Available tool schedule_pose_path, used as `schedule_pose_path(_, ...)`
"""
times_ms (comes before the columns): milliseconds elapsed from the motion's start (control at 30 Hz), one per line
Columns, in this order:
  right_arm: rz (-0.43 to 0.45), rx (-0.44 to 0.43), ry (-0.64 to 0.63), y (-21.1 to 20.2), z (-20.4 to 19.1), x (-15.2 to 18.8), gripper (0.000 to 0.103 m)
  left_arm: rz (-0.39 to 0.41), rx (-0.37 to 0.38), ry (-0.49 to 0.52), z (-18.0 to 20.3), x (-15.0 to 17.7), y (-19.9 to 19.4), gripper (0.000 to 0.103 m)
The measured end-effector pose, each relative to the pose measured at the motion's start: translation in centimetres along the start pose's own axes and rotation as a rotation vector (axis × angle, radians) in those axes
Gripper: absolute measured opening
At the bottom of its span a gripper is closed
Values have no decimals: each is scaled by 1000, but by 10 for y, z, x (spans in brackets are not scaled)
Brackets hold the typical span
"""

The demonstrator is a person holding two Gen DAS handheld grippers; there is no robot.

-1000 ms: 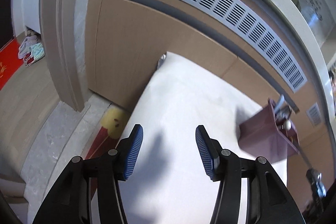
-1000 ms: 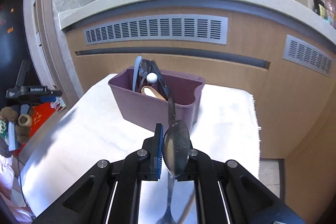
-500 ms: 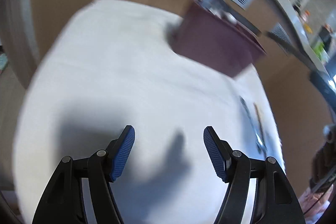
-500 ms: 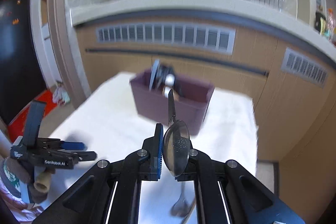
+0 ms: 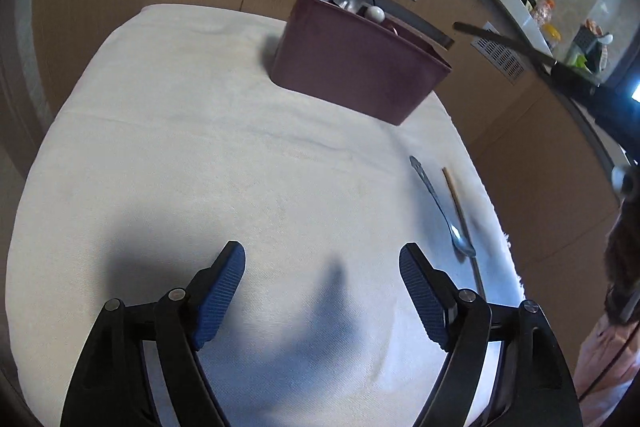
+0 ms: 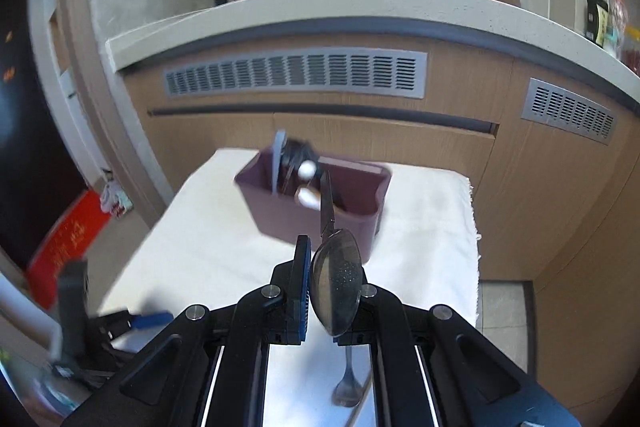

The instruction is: Organize utensils

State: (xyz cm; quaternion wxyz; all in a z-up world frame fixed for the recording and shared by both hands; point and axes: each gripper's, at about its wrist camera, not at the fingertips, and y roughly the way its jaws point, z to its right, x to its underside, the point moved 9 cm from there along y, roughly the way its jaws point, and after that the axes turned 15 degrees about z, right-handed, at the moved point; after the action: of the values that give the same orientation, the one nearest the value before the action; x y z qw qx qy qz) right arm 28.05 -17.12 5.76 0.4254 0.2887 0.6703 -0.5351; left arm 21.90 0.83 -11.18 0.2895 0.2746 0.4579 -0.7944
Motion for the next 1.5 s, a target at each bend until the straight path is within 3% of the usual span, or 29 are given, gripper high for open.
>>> schedule_pose_path(200,-194,-12,92,30,10,-36,7,17,3,-23,-5,-13,-2,83)
schedule_pose_path(333,-141,15,20,27,4,-48,8,35,14,3,0,-18,-2,83)
schedule_pose_path(433,-143,-11,18,23,-2,-17,8,21,21,8,2,-16,3,83)
schedule_pose_path(533,-162,-13,-30,22,-10,34,8,-5,8,6,1,-10,10,83)
schedule_pose_path(667,-210,-102,-45,20,-26,92,11,-36,-1,33,8,-4,16,83)
schedule_pose_path(800,-246,-115,-65,12,-26,120,43,-68,-11,71,18,1,22,83)
schedule_pose_path(933,-242,-75,-122,-1,-10,134,57,-105,4,95,32,10,30,83)
schedule_pose_path(1133,-275,64,-119,3,35,165,57,-188,53,138,65,30,44,83)
schedule_pose_path(1267,-319,53,-42,24,44,185,54,-200,48,193,82,37,45,83)
schedule_pose_path(1500,-230,50,-192,50,19,180,43,-202,-10,270,80,43,34,83)
